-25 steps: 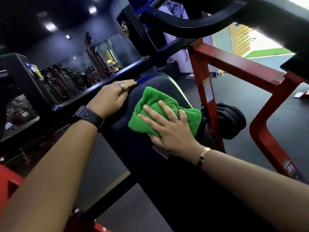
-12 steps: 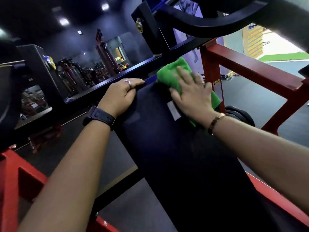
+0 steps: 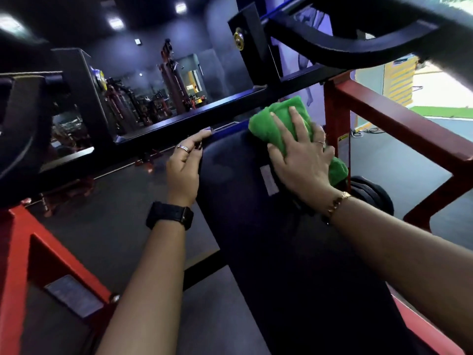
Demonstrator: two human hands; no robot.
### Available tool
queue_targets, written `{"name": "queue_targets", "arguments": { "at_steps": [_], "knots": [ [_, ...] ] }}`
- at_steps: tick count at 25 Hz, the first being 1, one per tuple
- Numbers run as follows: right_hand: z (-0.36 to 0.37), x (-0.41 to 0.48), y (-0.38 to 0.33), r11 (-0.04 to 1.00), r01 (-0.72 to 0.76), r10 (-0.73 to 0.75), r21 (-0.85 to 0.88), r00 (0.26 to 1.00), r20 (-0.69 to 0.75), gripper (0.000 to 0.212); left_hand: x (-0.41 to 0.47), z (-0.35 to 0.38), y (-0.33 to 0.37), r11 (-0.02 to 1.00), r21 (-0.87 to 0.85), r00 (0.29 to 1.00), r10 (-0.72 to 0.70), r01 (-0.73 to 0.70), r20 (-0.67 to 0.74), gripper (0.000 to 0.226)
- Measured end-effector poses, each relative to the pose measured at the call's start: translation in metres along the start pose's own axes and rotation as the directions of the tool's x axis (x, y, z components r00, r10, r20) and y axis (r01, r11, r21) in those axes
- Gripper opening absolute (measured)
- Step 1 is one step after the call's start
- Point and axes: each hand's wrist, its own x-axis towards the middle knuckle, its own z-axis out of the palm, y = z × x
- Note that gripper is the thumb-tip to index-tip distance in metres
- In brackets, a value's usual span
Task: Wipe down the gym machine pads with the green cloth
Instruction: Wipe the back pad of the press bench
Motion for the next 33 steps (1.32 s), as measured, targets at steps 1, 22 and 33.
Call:
{"name": "queue_targets", "arguments": {
  "at_steps": [1, 22, 33],
  "knots": [
    [0.0, 0.005, -0.018, 0.999, -0.046, 0.045, 0.028, 0.998, 0.034, 0.058, -0.003, 0.002, -0.003, 0.999, -0.048, 1.0, -0.008, 0.007, -0.021, 0.035],
    [0.024, -0.123, -0.013, 0.841, 0.46, -0.492, -0.284, 0.869, -0.053, 0.059, -0.005, 0.004, -0.017, 0.978, -0.19, 0.997, 0.081, -0.083, -0.015, 0.033],
    [0.04, -0.202, 0.025, 0.618, 0.697, -0.73, -0.364, 0.681, 0.064, 0.063, -0.011, 0.009, -0.02, 0.972, -0.223, 0.992, 0.049, -0.074, -0.112, 0.035]
  ]
}}
